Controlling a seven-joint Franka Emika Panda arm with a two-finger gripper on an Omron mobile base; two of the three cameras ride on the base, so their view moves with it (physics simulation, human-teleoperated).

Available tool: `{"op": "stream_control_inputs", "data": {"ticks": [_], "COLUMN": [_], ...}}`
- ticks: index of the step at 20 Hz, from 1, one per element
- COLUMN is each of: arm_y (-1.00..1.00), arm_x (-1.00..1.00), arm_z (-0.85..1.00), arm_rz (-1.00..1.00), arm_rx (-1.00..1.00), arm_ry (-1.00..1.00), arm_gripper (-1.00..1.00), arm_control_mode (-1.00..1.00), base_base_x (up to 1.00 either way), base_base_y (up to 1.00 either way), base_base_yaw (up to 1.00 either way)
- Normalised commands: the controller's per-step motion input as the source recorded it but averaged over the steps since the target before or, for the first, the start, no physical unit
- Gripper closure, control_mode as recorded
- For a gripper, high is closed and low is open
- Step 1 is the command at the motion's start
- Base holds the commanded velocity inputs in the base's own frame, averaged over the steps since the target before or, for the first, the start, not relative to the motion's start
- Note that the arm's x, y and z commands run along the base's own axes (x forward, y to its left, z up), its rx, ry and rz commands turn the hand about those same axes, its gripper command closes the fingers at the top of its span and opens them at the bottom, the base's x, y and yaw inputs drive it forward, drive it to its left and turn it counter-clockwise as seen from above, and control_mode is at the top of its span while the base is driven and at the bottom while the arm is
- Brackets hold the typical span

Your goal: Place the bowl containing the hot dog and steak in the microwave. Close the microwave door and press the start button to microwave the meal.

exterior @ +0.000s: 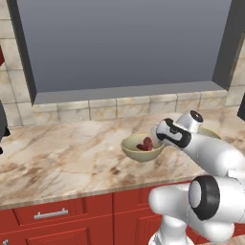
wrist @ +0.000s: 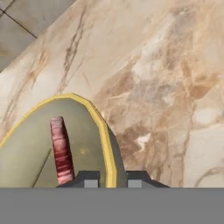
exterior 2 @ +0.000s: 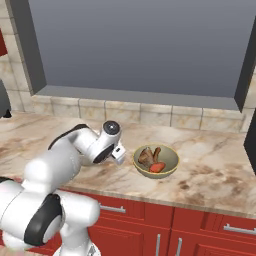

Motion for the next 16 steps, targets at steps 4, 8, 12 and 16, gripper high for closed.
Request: {"op": "stream_control_inputs", "data": {"ticks": [4, 8, 12, 16], "arm_y": [0.0, 0.0, 0.0, 0.0], "arm_x": [-0.5, -0.45, -0.43, -0.72], "arm_z": [0.48, 0.47, 0.79, 0.99], "arm_rz": [0.0, 0.0, 0.0, 0.04], "arm_rx": [-0.07, -0.08, -0.05, 0.0], "arm_ry": [-0.25, -0.29, -0.25, -0.2], "arm_gripper": [1.0, 1.0, 1.0, 1.0], "arm_control_mode": [-1.0, -1.0, -1.0, -1.0], "base_base_x": [0.0, 0.0, 0.0, 0.0], "base_base_y": [0.0, 0.0, 0.0, 0.0], "base_base_yaw": [0.0, 0.0, 0.0, 0.0]}}
